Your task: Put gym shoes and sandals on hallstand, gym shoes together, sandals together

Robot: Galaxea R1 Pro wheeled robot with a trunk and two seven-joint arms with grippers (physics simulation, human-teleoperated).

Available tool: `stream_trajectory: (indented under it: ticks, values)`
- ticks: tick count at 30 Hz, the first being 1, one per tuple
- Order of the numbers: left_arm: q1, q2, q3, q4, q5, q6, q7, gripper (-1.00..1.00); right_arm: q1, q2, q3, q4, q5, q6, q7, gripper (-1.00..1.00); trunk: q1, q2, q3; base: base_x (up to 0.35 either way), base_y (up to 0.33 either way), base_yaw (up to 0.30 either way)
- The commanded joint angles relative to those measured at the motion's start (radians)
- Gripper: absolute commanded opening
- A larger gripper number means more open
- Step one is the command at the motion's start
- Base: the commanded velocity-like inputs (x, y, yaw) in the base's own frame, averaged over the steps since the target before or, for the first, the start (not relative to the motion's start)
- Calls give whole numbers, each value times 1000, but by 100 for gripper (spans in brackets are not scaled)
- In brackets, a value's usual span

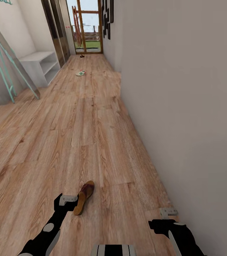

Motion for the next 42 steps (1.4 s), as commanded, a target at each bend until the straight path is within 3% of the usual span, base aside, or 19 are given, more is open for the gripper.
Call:
stream_trajectory:
  ticks: [1,13,31,42]
  values:
    - [-1,0,0,0,-5,-4,0,100,0,0,0,-1,0,5,0,100,0,0,-1,0,0,0]
    - [-2,0,-1,0,-5,-9,0,100,0,0,0,-4,0,4,0,100,0,0,-1,159,0,0]
    - [-2,0,-1,-25,-5,-9,0,100,0,-1,0,-8,0,3,1,100,0,0,-11,14,0,0]
    - [-2,0,-1,-41,-5,-9,0,100,0,-1,0,-35,0,3,2,100,5,-3,-71,0,0,0]
